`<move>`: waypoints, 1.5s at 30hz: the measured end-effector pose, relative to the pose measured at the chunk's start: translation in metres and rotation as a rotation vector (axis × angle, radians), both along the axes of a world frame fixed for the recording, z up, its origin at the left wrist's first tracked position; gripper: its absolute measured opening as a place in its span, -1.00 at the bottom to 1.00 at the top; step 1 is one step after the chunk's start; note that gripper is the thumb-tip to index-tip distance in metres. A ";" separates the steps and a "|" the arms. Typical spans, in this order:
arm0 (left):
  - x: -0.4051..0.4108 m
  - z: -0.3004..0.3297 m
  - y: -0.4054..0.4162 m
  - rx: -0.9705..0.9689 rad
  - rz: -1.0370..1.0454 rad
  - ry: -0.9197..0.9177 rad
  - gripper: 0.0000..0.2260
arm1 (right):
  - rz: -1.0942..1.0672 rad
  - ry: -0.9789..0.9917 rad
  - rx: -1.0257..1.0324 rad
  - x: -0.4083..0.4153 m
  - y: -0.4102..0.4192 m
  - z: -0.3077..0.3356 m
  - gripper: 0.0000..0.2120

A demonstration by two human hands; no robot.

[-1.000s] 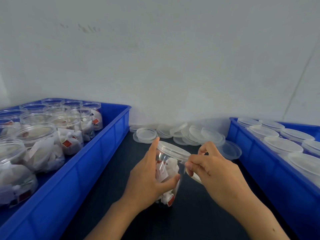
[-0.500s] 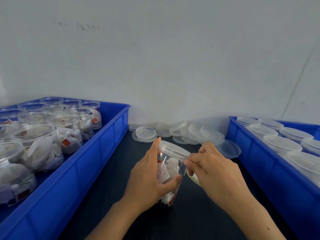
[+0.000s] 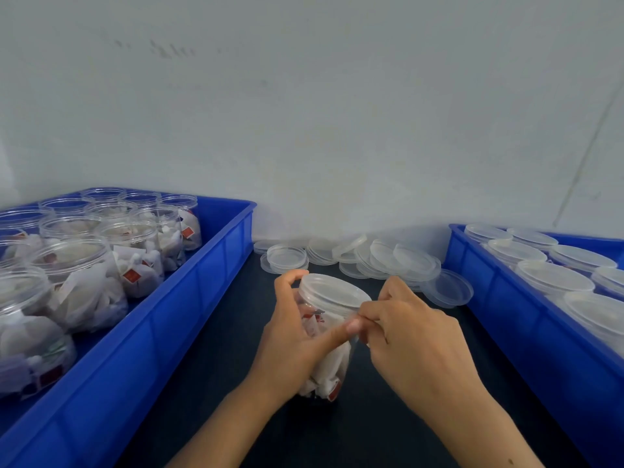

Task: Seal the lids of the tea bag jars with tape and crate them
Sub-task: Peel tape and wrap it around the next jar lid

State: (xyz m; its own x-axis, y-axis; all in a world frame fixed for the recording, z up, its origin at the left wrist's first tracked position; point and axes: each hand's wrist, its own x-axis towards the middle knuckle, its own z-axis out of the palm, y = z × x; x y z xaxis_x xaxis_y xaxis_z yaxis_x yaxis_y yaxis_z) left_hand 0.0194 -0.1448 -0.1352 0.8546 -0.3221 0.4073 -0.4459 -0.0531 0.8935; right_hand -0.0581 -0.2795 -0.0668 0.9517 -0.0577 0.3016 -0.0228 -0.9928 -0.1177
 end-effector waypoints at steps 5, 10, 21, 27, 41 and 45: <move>0.002 -0.003 0.001 -0.053 0.115 0.004 -0.22 | 0.090 0.048 -0.038 -0.004 0.001 0.000 -0.81; -0.002 -0.003 0.000 0.010 0.195 -0.074 -0.35 | 0.101 0.072 -0.052 -0.006 -0.001 -0.004 -0.84; 0.003 0.009 0.010 0.246 0.109 -0.061 -0.11 | 0.061 0.117 -0.150 -0.005 -0.006 0.002 -0.93; 0.002 0.013 0.010 0.290 0.141 -0.055 -0.16 | 0.083 0.136 -0.174 -0.007 -0.009 0.007 -0.85; -0.001 0.016 0.008 0.379 0.155 -0.081 -0.18 | 0.108 0.029 -0.111 -0.002 -0.010 -0.001 -0.70; -0.001 0.015 0.008 0.384 0.155 -0.095 -0.18 | 0.094 0.021 -0.111 -0.001 -0.009 -0.003 -0.66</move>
State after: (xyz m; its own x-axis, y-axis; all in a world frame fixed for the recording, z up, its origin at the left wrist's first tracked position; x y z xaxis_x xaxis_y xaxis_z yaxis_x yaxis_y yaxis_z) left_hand 0.0188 -0.1372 -0.1201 0.8693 -0.3365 0.3619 -0.4858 -0.4473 0.7510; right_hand -0.0587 -0.2884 -0.0702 0.9576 0.0643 0.2809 0.0691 -0.9976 -0.0072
